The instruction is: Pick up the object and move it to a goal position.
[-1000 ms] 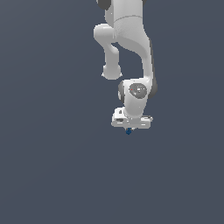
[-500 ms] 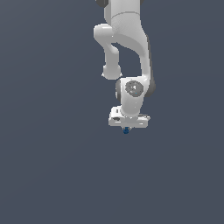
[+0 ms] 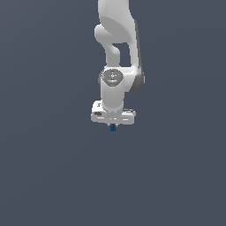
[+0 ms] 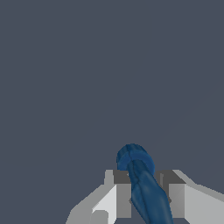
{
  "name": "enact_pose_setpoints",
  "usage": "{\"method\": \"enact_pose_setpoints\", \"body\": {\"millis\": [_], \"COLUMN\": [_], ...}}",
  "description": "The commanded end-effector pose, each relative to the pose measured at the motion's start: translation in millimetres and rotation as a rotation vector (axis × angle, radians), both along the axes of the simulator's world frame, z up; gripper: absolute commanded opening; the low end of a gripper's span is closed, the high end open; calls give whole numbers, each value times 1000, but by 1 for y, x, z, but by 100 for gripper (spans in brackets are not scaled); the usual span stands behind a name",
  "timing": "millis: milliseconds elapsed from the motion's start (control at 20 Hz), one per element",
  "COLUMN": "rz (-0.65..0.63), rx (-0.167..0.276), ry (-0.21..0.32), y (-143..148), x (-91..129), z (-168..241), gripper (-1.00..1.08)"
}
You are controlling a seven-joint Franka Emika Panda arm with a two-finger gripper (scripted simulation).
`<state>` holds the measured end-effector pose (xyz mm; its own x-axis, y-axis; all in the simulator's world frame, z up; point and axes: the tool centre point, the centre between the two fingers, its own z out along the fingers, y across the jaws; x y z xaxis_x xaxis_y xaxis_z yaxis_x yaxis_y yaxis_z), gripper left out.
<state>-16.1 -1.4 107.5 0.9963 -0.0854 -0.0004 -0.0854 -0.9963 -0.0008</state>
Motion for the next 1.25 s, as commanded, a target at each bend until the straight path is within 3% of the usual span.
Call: {"method": "enact_pose_setpoints", "body": {"millis": [0,650,1200], "rz": [0,0,0], "rx": [0,0,-1], "ry": [0,0,0], "y": [-28,-155,-186], "x": [2,18,24], "z": [18,103,123], "gripper": [-100,-100,-100]}}
